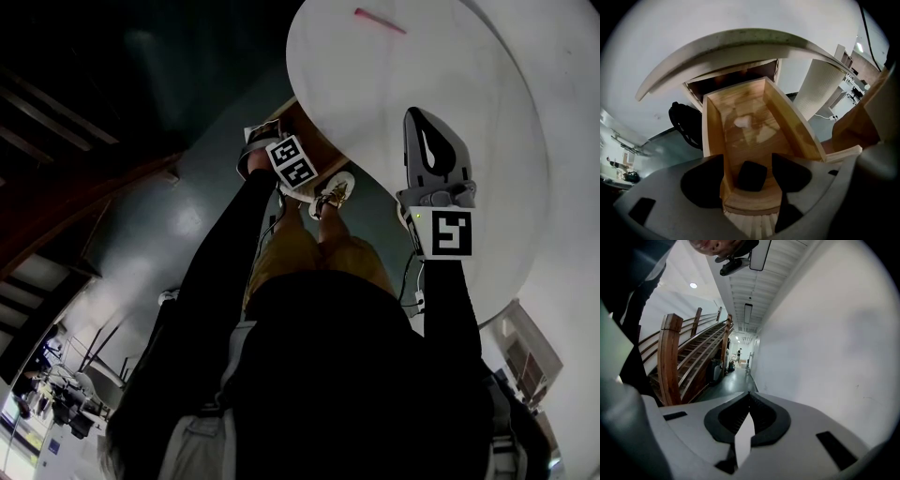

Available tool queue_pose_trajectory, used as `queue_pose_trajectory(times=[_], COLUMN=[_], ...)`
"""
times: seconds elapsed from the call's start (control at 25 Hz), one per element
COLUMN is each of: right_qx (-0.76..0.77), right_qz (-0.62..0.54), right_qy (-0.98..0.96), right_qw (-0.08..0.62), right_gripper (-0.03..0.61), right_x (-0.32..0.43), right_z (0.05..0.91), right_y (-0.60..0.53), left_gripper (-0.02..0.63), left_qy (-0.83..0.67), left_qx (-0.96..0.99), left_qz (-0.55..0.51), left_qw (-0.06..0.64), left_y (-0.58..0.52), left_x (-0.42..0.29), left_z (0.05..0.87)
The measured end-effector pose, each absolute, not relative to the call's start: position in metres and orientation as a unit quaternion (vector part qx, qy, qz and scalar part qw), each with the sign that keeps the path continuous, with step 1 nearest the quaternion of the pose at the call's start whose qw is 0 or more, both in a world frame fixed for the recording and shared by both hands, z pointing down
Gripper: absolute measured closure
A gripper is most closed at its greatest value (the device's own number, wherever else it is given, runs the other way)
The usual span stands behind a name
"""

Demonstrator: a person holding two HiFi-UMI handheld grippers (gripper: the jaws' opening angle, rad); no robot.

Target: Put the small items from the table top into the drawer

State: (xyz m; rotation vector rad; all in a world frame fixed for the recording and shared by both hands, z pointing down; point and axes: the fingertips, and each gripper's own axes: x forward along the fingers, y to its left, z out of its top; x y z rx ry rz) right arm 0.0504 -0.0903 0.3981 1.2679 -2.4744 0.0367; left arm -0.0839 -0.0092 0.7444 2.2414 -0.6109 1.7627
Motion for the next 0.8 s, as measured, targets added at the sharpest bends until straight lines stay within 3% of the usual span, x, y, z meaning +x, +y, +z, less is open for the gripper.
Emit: queue_pose_trajectory(times=[0.8], right_qx=[0.454], right_qz=[0.012], right_qy=[-0.873], right_qw=[0.179], right_gripper=[0.552], right_x=[0.0574], right_z=[0.3962], right_y=[-0.0881], left_gripper=[0.278], left_qy=[-0.202], left_qx=[0.761], left_qz=[0.606], left_qw=[0.114], left_y=[-0.0079], left_x=[-0.0838], left_z=[0.7448])
